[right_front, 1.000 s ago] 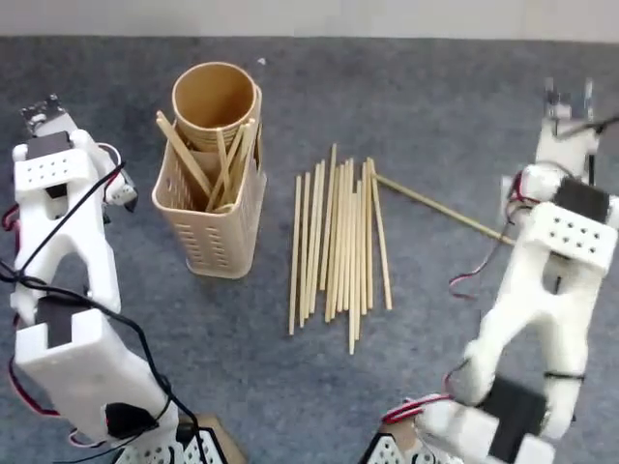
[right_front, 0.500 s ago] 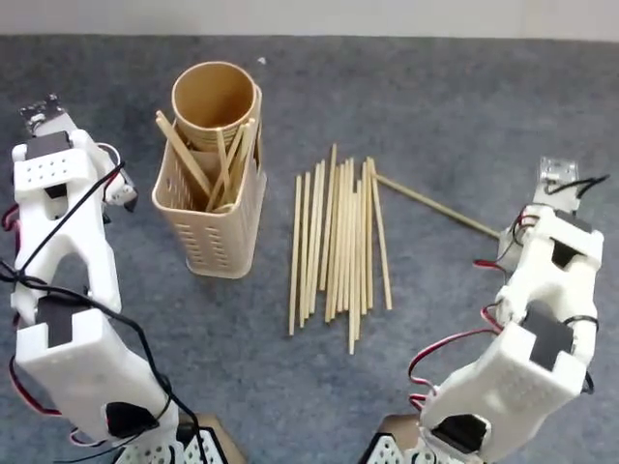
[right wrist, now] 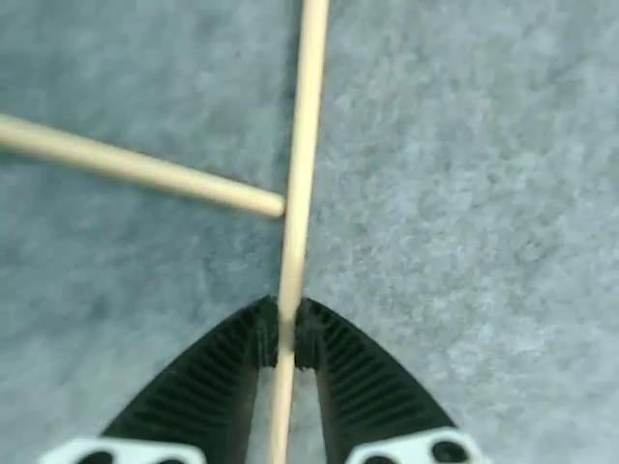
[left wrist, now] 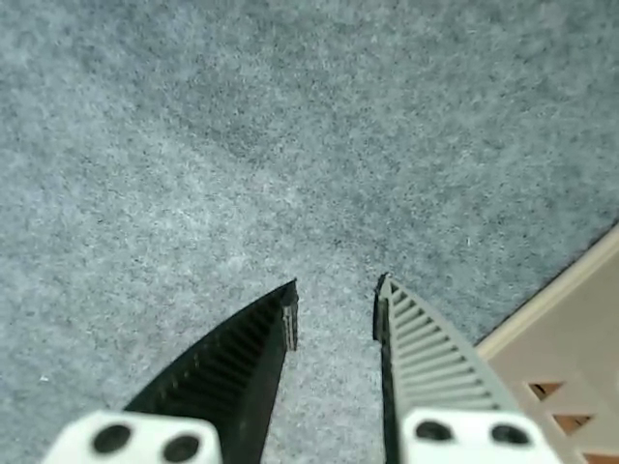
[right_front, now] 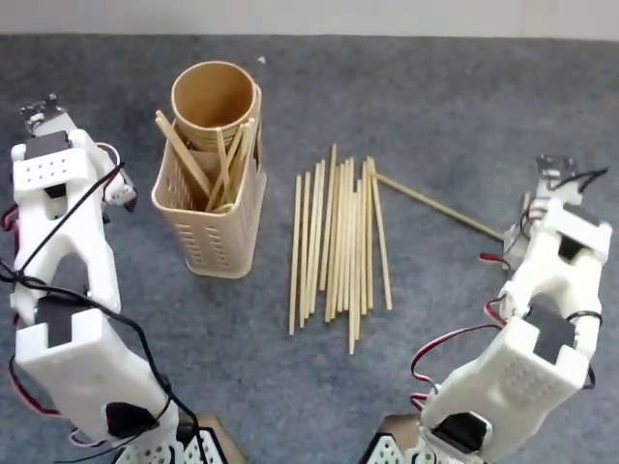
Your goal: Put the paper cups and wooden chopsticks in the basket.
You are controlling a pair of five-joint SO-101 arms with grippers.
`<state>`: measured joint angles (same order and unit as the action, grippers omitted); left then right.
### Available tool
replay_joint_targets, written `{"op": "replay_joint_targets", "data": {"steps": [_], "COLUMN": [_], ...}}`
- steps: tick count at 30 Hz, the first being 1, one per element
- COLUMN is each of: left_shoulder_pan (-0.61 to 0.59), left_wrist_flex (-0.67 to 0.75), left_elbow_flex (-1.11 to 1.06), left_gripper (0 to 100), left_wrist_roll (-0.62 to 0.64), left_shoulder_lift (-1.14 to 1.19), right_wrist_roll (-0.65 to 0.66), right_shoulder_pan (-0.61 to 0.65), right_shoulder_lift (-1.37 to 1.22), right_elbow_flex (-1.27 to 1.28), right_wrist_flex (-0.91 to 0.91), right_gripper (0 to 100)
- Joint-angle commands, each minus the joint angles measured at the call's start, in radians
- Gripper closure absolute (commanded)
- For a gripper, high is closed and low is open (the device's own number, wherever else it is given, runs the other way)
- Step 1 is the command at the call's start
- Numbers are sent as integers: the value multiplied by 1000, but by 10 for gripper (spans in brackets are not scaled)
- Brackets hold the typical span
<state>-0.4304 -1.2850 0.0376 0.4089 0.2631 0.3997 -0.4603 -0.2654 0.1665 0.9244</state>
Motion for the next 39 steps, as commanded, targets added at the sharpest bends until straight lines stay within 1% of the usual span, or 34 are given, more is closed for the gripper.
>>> {"op": "replay_joint_targets", "data": {"steps": [1, 4, 7, 10, 12, 14, 16, 19, 25, 27, 29, 33, 39], "left_shoulder_pan": [18, 16, 13, 12, 12, 12, 12, 12, 10, 10, 13, 16, 13], "left_wrist_flex": [9, 9, 9, 9, 9, 9, 9, 9, 9, 9, 9, 9, 9], "left_elbow_flex": [4, 4, 4, 4, 4, 4, 4, 4, 4, 4, 4, 4, 2], "left_gripper": [838, 838, 838, 838, 838, 838, 838, 838, 838, 838, 838, 838, 838], "left_wrist_roll": [-12, -12, -12, -14, -15, -15, -15, -15, -17, -17, -17, -17, -17], "left_shoulder_lift": [-2, -2, -2, -2, -2, -2, -2, -2, -2, -2, -2, -2, -2], "right_wrist_roll": [-195, -307, -379, -440, -493, -542, -603, -640, -638, -635, -609, -580, -497], "right_shoulder_pan": [36, 151, 354, 570, 693, 797, 872, 941, 1044, 1073, 1096, 1130, 1150], "right_shoulder_lift": [265, 460, 624, 740, 773, 783, 783, 788, 796, 796, 797, 796, 788], "right_elbow_flex": [-199, -289, -306, -298, -266, -236, -183, -53, 242, 312, 358, 355, 252], "right_wrist_flex": [70, 67, 41, -64, -137, -219, -309, -467, -800, -865, -874, -878, -869], "right_gripper": [995, 995, 995, 995, 995, 995, 995, 995, 995, 995, 995, 995, 995]}}
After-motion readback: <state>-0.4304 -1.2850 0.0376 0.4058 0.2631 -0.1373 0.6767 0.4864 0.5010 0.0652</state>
